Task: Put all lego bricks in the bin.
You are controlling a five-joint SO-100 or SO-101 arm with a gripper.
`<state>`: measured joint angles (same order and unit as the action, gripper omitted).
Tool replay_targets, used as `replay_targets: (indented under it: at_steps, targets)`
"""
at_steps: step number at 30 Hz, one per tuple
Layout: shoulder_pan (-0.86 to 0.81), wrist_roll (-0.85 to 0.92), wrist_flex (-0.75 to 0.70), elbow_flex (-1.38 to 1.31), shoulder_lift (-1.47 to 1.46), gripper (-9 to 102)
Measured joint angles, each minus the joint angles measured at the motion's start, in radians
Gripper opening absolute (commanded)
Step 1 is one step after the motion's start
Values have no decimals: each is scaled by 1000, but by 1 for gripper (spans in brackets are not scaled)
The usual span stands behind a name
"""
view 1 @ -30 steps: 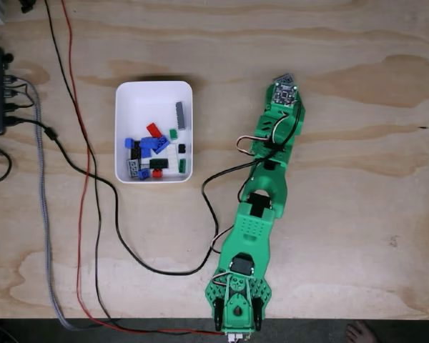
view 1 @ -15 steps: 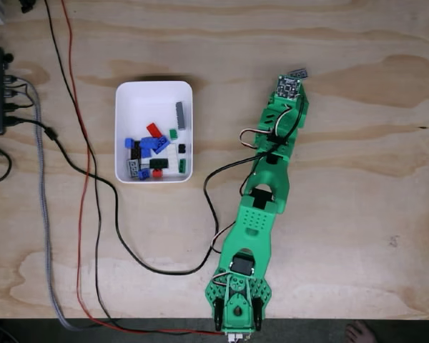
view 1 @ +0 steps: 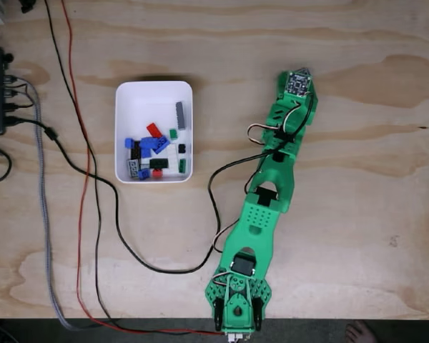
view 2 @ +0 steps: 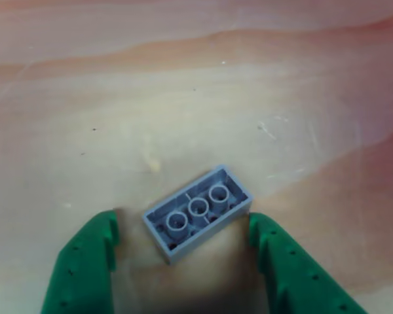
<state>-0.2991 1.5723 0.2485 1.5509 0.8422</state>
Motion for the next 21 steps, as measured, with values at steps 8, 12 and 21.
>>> replay_targets:
  at_steps: [8,12,21]
  targets:
    - [-6,9,-63,-95,-51,2]
    - [-6,9,-71,-83,-48,0]
    - [60,-140,-278,156,291,0]
